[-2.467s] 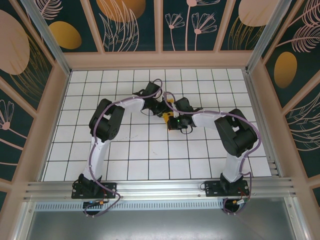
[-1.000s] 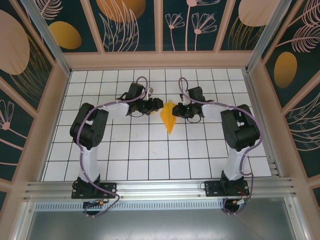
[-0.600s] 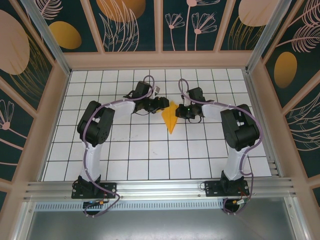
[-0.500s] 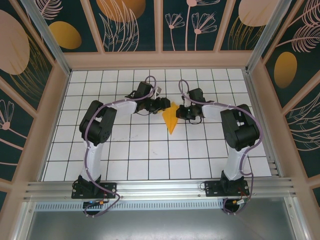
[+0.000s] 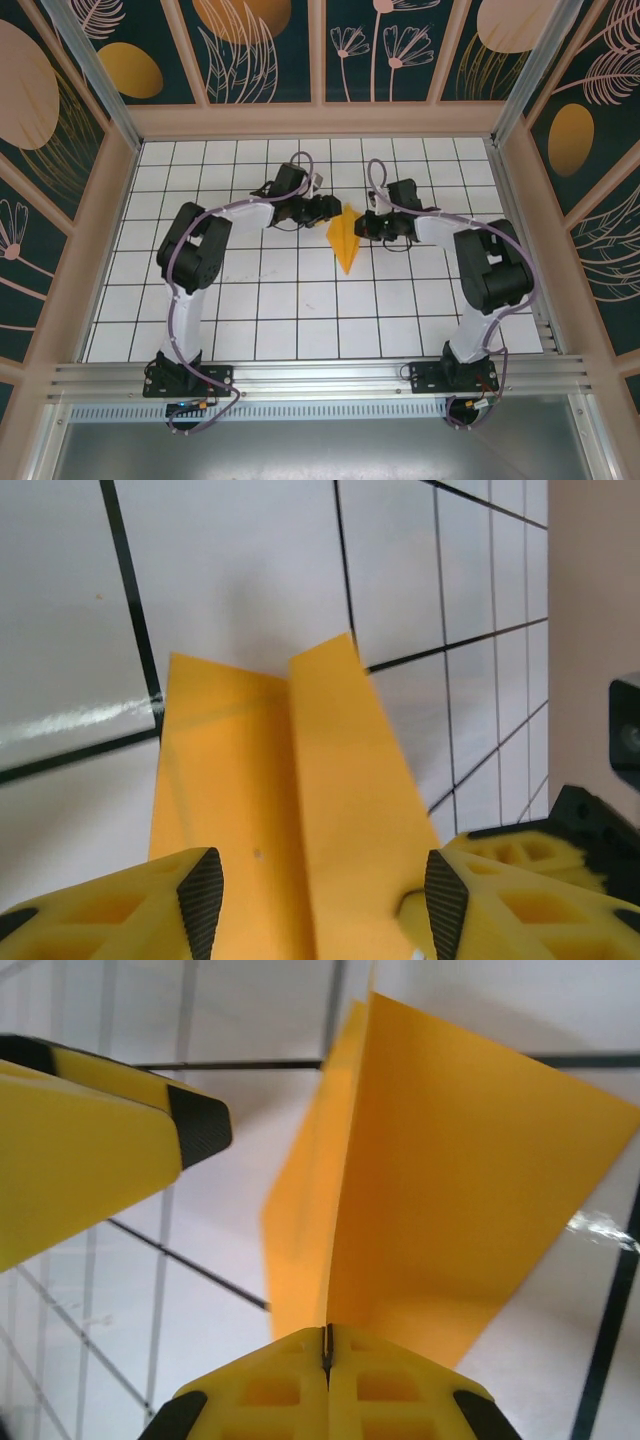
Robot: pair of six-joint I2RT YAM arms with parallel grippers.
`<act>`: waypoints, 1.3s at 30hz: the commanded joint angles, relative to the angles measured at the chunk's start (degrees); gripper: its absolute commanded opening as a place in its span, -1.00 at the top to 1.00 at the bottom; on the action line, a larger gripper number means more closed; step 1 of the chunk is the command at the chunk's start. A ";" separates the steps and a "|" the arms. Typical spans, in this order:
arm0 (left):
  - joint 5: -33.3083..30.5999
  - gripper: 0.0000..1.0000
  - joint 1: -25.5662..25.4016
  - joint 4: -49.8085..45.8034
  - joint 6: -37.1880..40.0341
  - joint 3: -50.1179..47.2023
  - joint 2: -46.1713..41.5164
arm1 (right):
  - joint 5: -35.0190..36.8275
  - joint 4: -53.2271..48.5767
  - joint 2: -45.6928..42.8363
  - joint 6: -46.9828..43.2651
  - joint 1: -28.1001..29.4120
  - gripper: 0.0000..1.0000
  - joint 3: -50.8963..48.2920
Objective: Fold a paper plane with a square sheet of paper (fold left side to right side)
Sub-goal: Turn over the paper at the center of the table.
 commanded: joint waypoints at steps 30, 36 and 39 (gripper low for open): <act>11.66 0.25 2.82 22.32 -8.86 -10.25 -22.09 | -28.43 28.68 -15.72 16.41 -0.47 0.95 -3.32; 11.58 0.65 2.78 21.85 -8.37 -10.21 -22.73 | -27.33 27.46 -15.21 16.37 -0.53 0.90 -3.08; 11.32 0.84 2.80 21.68 -8.26 -10.47 -23.30 | -26.39 26.43 -15.47 16.24 -0.75 0.83 -3.18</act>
